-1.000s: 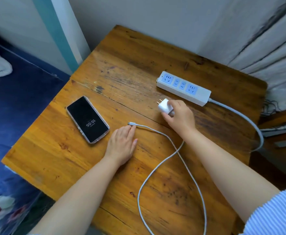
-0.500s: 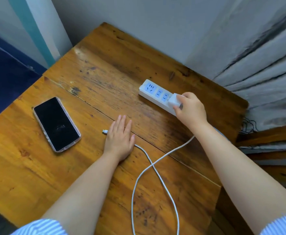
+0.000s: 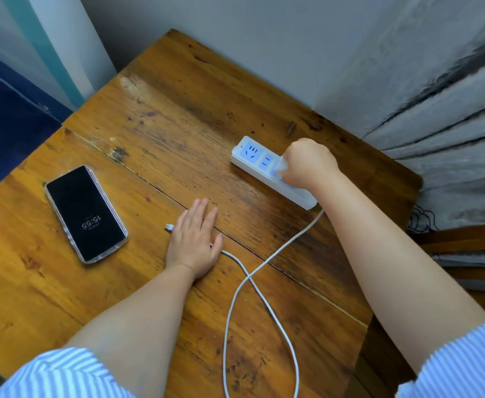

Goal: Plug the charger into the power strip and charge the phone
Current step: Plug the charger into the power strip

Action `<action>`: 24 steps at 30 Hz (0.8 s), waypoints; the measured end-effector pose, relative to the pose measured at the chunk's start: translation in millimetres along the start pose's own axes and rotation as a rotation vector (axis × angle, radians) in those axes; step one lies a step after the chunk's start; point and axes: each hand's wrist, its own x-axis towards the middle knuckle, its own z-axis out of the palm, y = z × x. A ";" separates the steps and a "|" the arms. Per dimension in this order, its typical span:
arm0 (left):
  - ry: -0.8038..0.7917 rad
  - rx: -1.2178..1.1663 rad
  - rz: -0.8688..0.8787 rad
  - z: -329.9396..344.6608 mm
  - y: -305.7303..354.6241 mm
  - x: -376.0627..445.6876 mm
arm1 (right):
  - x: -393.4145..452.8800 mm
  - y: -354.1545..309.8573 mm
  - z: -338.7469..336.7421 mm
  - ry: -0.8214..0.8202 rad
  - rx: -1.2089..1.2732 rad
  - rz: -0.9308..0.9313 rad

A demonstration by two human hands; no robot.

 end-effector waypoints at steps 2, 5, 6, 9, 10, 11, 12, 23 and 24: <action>-0.001 -0.005 0.000 -0.7 0.2 0.1 | 6.3 -4.3 -2.5 0.004 -0.001 0.007; 0.001 -0.001 0.014 -0.7 1.3 -0.1 | 7.7 -4.6 -4.7 -0.014 -0.019 -0.020; 0.006 0.006 0.004 -1.6 0.2 -0.8 | 9.8 -5.1 -4.3 -0.017 -0.032 -0.035; 0.011 0.022 0.001 -0.8 1.7 0.0 | 11.0 -4.0 -2.4 -0.001 -0.066 -0.071; 0.015 0.026 -0.002 -1.0 1.9 -0.4 | 11.4 -5.8 -1.8 0.008 -0.068 -0.081; 0.018 0.028 -0.003 -1.3 1.9 -0.2 | 12.8 -7.2 -1.7 0.020 -0.060 -0.090; 0.014 0.030 -0.002 -0.7 2.9 -0.4 | 13.8 -7.3 -0.7 0.021 -0.041 -0.090; 0.017 -0.015 0.006 0.7 -0.9 -2.8 | 21.4 -7.4 3.6 0.023 0.159 -0.061; 0.015 -0.013 0.001 0.1 -0.5 -2.0 | 21.5 -6.8 3.9 0.030 0.168 -0.063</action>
